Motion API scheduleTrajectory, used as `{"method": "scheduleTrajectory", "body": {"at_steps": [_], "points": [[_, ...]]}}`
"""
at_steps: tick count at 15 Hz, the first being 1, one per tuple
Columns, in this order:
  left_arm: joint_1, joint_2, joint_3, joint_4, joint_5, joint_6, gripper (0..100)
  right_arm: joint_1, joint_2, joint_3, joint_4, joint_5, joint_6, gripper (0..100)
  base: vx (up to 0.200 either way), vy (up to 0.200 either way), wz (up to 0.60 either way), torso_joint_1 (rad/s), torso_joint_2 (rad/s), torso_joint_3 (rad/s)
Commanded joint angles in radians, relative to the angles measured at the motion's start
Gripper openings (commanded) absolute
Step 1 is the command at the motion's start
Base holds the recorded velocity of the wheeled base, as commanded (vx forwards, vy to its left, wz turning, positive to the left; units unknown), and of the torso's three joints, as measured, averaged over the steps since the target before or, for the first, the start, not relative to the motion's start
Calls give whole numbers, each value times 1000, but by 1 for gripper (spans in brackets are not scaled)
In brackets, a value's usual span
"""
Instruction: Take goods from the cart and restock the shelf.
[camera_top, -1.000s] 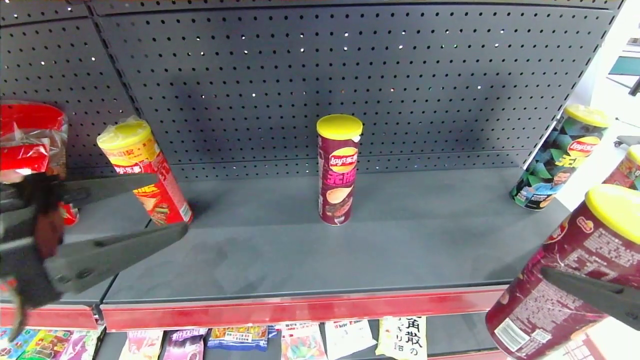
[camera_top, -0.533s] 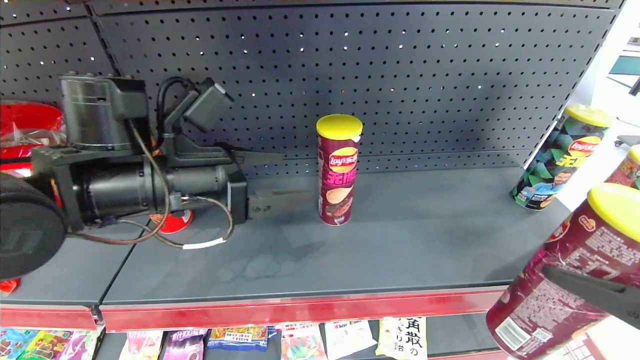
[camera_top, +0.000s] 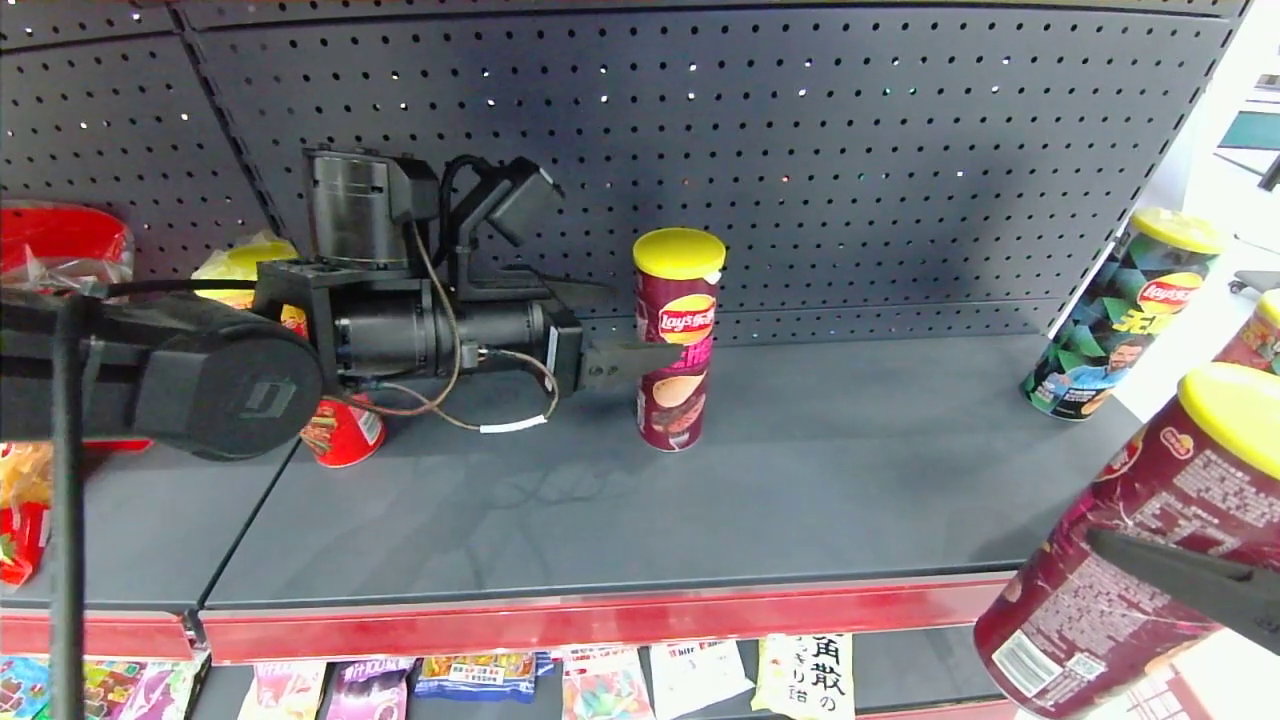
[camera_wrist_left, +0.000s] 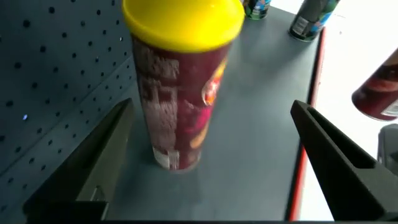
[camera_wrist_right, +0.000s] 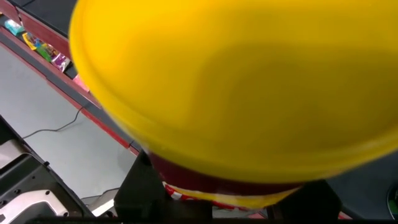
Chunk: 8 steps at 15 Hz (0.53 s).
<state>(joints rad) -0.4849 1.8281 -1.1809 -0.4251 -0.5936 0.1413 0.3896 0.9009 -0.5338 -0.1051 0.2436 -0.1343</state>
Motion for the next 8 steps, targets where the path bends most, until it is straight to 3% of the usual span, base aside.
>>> {"method": "scheduleTrajectory", "body": {"at_steps": [1, 8], "points": [[-6, 63, -60, 0, 2, 0, 100, 0, 0, -2, -1, -3, -1, 0, 0, 0, 0, 0, 0, 0], [-24, 172, -184, 0, 2, 0, 100, 0, 0, -5, 4, -6, -1, 0, 0, 0, 0, 0, 0, 0]]}}
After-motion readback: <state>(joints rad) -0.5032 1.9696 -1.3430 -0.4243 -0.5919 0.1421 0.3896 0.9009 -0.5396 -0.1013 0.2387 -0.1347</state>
